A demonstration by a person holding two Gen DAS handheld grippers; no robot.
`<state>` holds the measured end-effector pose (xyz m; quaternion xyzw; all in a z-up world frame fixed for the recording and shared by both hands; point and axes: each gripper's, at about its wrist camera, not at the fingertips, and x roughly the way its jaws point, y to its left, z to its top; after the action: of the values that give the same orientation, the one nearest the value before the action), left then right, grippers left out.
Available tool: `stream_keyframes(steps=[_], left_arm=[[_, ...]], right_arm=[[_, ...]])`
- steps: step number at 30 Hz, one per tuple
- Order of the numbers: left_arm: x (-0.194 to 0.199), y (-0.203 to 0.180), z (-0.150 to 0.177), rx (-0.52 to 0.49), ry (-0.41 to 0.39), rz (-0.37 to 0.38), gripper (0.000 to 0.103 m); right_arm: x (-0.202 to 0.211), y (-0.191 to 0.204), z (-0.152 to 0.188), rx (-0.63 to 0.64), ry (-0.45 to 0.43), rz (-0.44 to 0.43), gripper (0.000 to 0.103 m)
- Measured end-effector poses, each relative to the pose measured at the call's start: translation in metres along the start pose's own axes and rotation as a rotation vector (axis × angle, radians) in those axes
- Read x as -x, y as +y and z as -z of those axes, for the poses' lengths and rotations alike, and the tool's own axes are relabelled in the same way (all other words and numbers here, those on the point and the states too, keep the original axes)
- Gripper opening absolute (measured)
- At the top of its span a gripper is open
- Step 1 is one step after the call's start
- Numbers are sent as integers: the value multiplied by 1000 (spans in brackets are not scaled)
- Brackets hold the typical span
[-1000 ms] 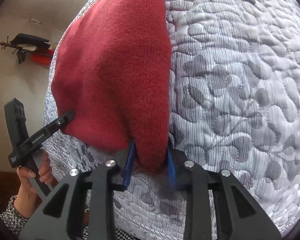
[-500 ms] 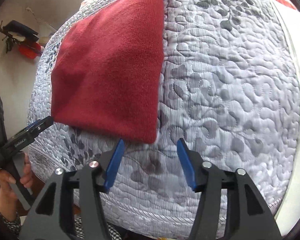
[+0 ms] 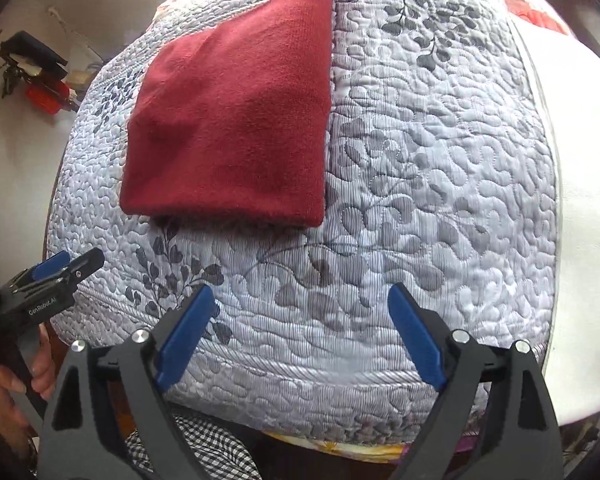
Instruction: Fold small clothes
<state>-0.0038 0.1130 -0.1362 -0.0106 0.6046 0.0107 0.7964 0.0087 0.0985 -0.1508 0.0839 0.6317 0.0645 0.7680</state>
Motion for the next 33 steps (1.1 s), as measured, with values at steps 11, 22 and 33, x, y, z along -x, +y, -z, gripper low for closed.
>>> stream_keyframes(steps=[11,22,33], left_arm=[[42,3,-6,-3,-66,-31,95],[83,-4,-10,-28,-128,-37,97],[108,-4,-6,-49,-163,-42,98]], right_arm=[[41,10,-5,13,-54,45,91],[75,27,-6,35,-93,71,91],[92,34,-1,36,-114,75,91]])
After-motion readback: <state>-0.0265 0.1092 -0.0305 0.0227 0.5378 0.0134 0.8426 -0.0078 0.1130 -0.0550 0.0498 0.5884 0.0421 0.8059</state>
